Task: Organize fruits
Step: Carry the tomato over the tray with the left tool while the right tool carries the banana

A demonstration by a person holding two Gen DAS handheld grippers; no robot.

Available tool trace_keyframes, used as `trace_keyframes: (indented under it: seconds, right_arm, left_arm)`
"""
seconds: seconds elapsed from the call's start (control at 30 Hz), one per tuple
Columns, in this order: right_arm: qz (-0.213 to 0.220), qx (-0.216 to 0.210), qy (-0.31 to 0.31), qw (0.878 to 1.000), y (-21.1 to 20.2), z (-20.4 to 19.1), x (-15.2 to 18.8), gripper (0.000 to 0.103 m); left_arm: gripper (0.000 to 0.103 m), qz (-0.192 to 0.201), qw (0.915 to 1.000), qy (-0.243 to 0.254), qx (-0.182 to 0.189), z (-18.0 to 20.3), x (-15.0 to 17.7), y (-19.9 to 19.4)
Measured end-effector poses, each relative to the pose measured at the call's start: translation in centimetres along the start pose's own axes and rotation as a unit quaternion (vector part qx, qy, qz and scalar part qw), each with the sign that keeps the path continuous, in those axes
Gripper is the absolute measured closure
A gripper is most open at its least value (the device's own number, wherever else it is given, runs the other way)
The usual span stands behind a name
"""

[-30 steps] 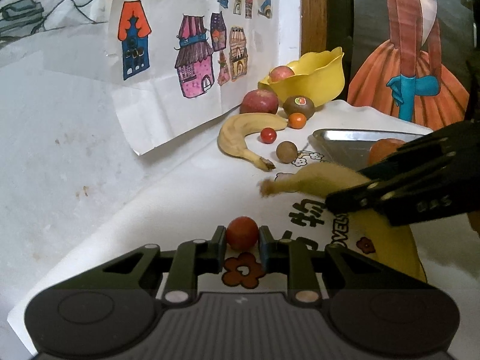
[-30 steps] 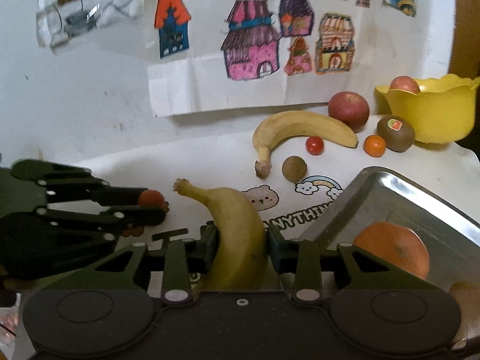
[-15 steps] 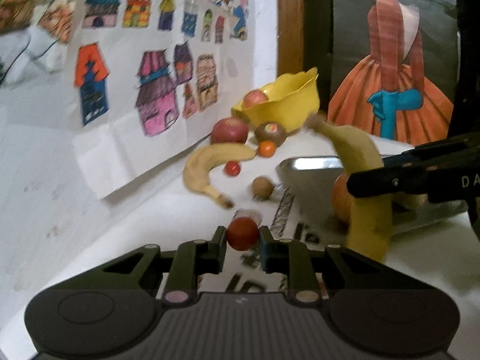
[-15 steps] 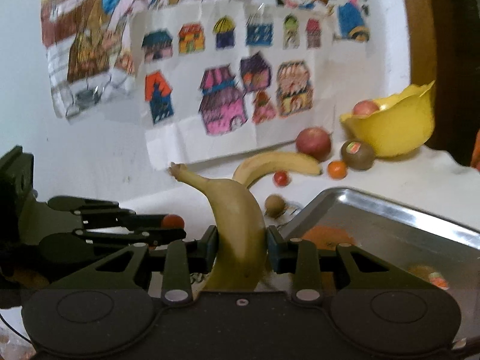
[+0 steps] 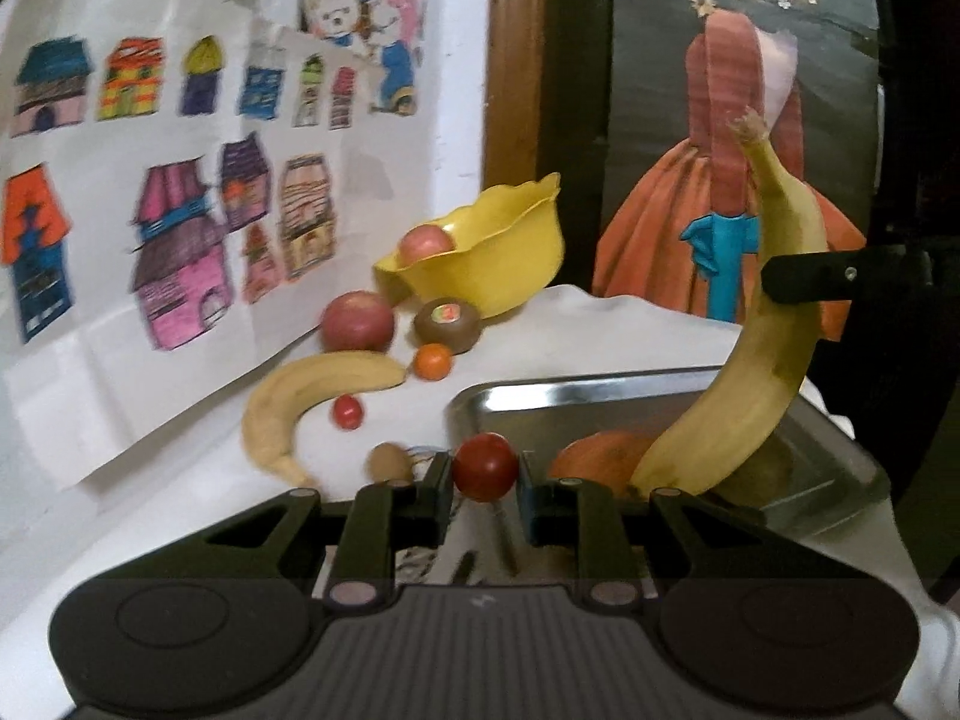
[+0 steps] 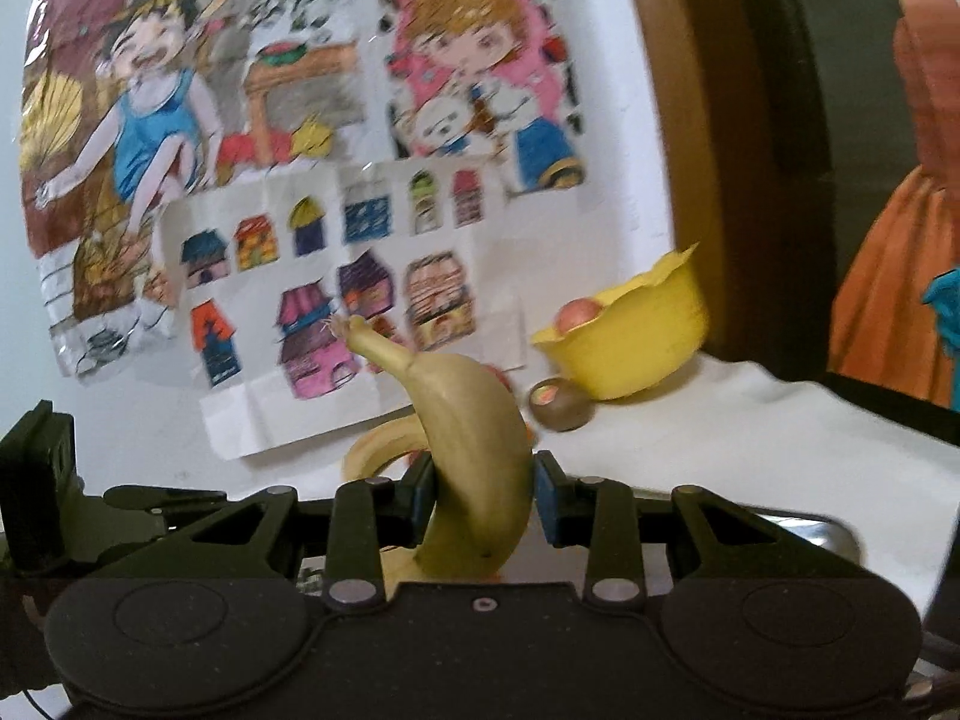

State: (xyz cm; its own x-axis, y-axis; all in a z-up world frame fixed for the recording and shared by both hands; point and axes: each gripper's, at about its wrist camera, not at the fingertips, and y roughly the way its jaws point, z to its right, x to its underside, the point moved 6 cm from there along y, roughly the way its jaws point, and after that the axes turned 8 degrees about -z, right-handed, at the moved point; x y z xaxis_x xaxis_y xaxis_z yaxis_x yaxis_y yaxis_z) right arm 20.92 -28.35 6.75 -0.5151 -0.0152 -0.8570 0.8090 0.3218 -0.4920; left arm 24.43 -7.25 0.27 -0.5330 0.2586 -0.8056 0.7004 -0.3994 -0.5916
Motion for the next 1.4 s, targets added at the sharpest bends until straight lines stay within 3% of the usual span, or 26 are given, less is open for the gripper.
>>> trace_keyframes:
  seconds: [0.3,0.63,1.07,1.4]
  right_arm:
    - [0.015,0.036,0.030,0.999,-3.7,5.7,1.1,0.067]
    - [-0.022,0.066,0.051,0.996,-5.3,9.7,4.2,0.067]
    - [-0.051,0.081,0.067,0.993,-2.4,12.4,5.4,0.066]
    - [-0.056,0.090,0.055,0.993,2.0,12.9,4.3,0.066]
  left_arm:
    - [0.078,0.005,0.9988,0.029,0.040,5.5,-1.2,1.6]
    - [0.078,-0.019,0.9952,0.066,0.070,10.6,-0.2,3.6]
    - [0.078,-0.061,0.9945,0.072,0.046,11.2,1.2,5.4]
    - [0.078,-0.064,0.9944,0.074,0.039,11.3,1.2,6.0]
